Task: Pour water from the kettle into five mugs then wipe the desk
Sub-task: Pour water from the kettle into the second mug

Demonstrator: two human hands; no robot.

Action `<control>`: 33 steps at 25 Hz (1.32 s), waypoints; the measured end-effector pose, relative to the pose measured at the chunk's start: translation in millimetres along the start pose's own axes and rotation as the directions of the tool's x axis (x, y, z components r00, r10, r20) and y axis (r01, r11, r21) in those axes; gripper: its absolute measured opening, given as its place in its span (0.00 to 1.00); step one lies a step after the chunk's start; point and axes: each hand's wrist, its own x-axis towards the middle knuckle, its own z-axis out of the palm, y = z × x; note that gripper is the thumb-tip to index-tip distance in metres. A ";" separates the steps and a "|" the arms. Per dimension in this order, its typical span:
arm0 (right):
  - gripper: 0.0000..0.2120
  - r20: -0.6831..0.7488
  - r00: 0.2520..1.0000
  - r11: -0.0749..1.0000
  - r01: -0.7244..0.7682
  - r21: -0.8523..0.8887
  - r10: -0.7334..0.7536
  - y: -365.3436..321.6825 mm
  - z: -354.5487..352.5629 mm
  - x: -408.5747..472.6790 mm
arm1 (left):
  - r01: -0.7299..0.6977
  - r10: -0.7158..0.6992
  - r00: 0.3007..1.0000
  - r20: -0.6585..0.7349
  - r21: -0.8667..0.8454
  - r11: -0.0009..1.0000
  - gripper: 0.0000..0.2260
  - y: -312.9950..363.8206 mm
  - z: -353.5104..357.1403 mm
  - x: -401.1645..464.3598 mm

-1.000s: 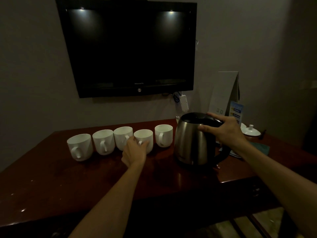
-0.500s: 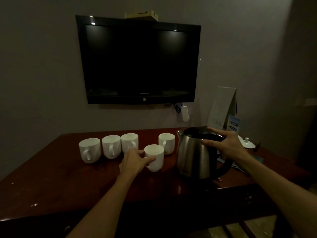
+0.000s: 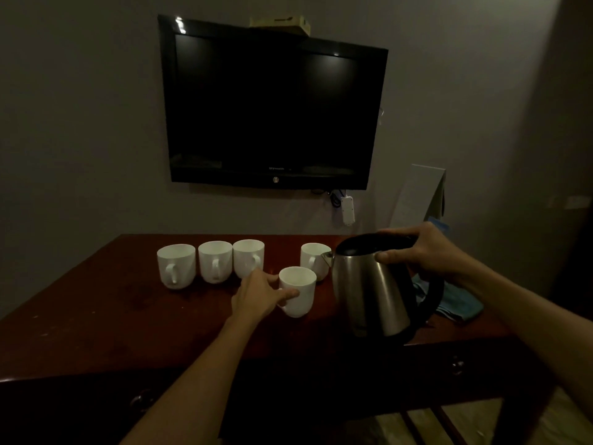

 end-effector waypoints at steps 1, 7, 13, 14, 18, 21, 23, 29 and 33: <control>0.25 0.016 1.000 1.000 -0.006 -0.006 0.007 -4.5 1.2 1.2 | -0.002 0.002 1.000 0.007 0.001 1.000 0.17 -0.6 -0.3 0.0; 0.25 0.066 0.998 0.997 -0.019 -0.072 0.024 -23.6 5.5 10.0 | -0.046 0.046 0.999 0.028 0.029 0.998 0.18 -3.6 -4.5 1.2; 0.24 0.118 0.993 0.988 -0.002 -0.155 0.021 -42.4 11.7 15.5 | -0.063 0.062 0.997 0.036 0.015 0.998 0.21 -5.2 -6.9 0.2; 0.24 0.123 0.992 0.988 -0.003 -0.156 0.022 -43.0 12.2 17.0 | -0.064 0.064 0.997 0.034 0.018 0.998 0.21 -5.6 -7.0 0.1; 0.23 0.132 0.991 0.988 0.011 -0.156 0.010 -45.3 13.2 19.2 | -0.062 0.062 0.998 0.021 0.020 0.998 0.21 -6.9 -7.1 -0.5; 0.22 0.146 0.989 0.982 0.032 -0.187 -0.004 -47.1 13.9 19.9 | -0.053 0.053 0.999 0.010 0.024 0.998 0.22 -5.7 -6.2 0.2; 0.21 0.147 0.989 0.979 0.037 -0.202 -0.007 -45.2 14.0 22.1 | -0.049 0.049 0.999 0.010 0.026 0.998 0.23 -4.6 -4.9 0.6; 0.20 0.155 0.987 0.975 0.067 -0.210 -0.035 -37.6 11.7 26.8 | -0.045 0.045 0.999 0.011 0.033 0.998 0.21 -6.6 -2.6 1.9; 0.21 0.169 0.985 0.977 0.067 -0.202 -0.033 -33.9 11.3 27.5 | -0.049 0.049 0.999 0.014 0.039 0.998 0.20 -5.3 -3.2 1.8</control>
